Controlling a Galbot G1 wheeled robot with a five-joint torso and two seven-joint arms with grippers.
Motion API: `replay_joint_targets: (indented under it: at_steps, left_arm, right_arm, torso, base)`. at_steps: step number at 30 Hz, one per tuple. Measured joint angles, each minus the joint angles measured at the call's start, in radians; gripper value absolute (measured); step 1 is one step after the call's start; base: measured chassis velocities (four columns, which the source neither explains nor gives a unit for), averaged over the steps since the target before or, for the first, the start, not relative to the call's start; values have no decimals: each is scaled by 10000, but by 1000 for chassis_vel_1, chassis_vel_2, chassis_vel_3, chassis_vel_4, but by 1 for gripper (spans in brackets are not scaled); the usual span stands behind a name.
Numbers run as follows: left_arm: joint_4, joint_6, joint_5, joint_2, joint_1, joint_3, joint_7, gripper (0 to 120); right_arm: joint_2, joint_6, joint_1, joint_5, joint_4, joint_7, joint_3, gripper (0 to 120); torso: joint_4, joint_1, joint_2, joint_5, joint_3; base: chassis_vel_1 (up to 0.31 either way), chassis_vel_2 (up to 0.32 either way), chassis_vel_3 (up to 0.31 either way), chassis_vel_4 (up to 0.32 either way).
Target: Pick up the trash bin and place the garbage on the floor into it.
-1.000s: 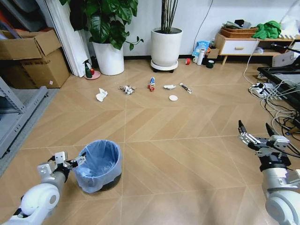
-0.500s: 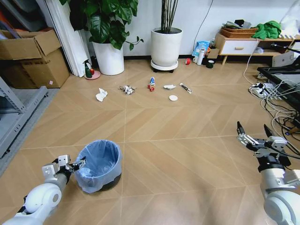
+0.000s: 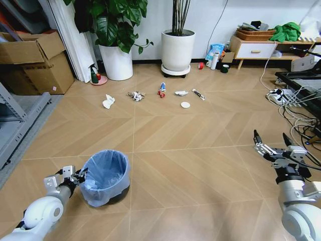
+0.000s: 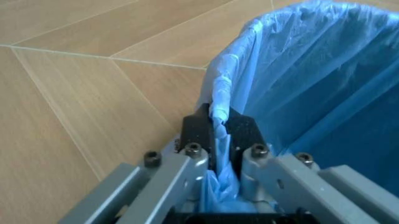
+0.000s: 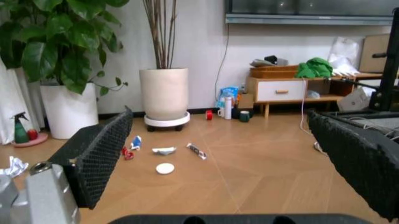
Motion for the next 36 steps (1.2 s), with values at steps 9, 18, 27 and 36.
replay_joint_targets:
  at_steps: [9,18,27,36]
  left_arm:
    - [-770,-14,-193,-245,242,-832,-106,0]
    - [-1804,-382,-255,-282,630,-2783,-66,0]
    - [-2384,-569,-416,-397,896,-3469,-146,0]
    - [-2382,-581,-366,-488,836,-3371,-175,0]
  right_arm:
    - [10,310,-240,-332,0,-12,70,100]
    - [322,696,-554,-411,-242,-491,264,100]
    - [483,703,-482,-457,-390,-581,313,100]
    - [532,759,-560,-511,-451,-631,378,100]
  torso:
    - [1,0,0,0,0]
    - [1,0,0,-3,0]
    - [1,0,0,0,0]
    - [-1,0,0,0,0]
  base:
    - [0,0,0,0]
    - [0,0,0,0]
    - [0,0,0,0]
    - [0,0,0,0]
